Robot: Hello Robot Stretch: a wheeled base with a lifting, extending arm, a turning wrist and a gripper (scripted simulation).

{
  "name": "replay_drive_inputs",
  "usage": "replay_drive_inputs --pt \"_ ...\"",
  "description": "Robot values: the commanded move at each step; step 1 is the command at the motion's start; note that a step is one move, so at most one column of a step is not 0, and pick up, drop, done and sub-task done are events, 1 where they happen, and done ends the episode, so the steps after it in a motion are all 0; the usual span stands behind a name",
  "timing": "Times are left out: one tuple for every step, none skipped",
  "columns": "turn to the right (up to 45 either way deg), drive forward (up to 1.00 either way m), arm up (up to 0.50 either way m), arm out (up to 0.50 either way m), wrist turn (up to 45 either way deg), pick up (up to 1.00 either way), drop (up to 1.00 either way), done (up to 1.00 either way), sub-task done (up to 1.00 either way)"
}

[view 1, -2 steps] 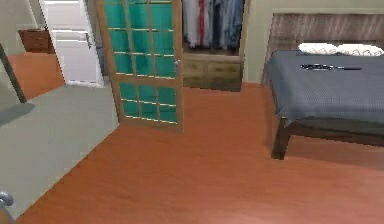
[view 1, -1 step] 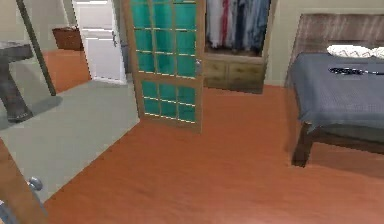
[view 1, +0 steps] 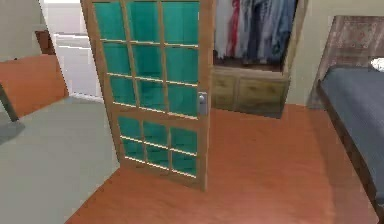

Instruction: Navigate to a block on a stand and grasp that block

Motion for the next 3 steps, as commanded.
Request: replay_drive_inputs --pt "-45.0 0.00 0.00 0.00 0.0 0.00 0.00 0.00 0.00" --pt "-27.0 0.00 0.00 0.00 0.0 0.00 0.00 0.00 0.00" --pt "-3.0 0.00 0.00 0.00 0.0 0.00 0.00 0.00 0.00"
